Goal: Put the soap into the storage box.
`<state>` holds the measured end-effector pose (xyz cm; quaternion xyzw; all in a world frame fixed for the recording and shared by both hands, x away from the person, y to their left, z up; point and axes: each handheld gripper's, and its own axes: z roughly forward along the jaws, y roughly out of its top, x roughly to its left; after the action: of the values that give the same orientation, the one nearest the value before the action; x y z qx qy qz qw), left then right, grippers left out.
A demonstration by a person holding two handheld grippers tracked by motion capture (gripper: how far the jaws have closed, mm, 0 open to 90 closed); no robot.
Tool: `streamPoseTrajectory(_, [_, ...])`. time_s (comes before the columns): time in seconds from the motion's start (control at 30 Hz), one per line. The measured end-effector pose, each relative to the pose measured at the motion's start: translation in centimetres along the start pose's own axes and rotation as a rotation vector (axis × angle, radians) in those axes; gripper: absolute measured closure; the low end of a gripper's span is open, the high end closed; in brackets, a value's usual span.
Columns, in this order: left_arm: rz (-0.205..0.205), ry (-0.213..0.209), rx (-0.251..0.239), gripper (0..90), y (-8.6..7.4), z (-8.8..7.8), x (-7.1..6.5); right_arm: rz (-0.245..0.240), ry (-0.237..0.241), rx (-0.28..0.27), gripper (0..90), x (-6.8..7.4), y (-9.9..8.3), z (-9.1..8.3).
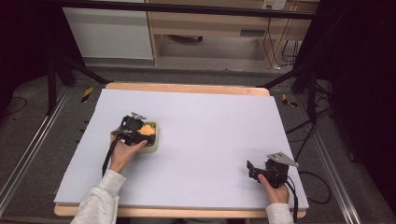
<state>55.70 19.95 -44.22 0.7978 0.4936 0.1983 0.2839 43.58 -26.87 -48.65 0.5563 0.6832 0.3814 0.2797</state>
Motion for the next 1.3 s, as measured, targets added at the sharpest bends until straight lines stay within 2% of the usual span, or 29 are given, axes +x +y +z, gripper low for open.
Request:
streamPoseTrajectory(0.3, [-0.017,-0.010,-0.047,23.8,0.0,-1.2,0.1,0.001,-0.002,-0.002,4.7,0.0,0.0,0.0])
streamPoseTrajectory(0.5, [-0.017,-0.031,-0.102,23.7,-0.5,-2.4,-0.3,0.002,-0.004,-0.003,4.7,0.0,0.0,0.0])
streamPoseTrajectory(0.6, [-0.013,-0.047,-0.143,23.8,-1.2,-3.1,-0.4,0.007,-0.004,-0.005,4.7,0.0,0.0,-0.1])
streamPoseTrajectory(0.9, [-0.007,-0.067,-0.212,25.0,-3.1,-4.9,-0.7,0.002,-0.008,-0.007,4.7,0.0,0.0,-0.1])
streamPoseTrajectory(1.0, [0.000,-0.070,-0.220,25.0,-3.7,-5.3,-0.8,0.007,-0.008,-0.008,4.7,0.0,0.0,-0.1])
streamPoseTrajectory(1.17, [0.008,-0.059,-0.250,25.0,-6.2,-6.1,-0.3,0.007,-0.009,-0.008,4.7,0.0,0.0,-0.1])
streamPoseTrajectory(1.3, [-0.008,-0.053,-0.251,25.1,-7.3,-6.3,0.3,0.009,-0.008,-0.008,4.8,0.0,0.0,-0.1])
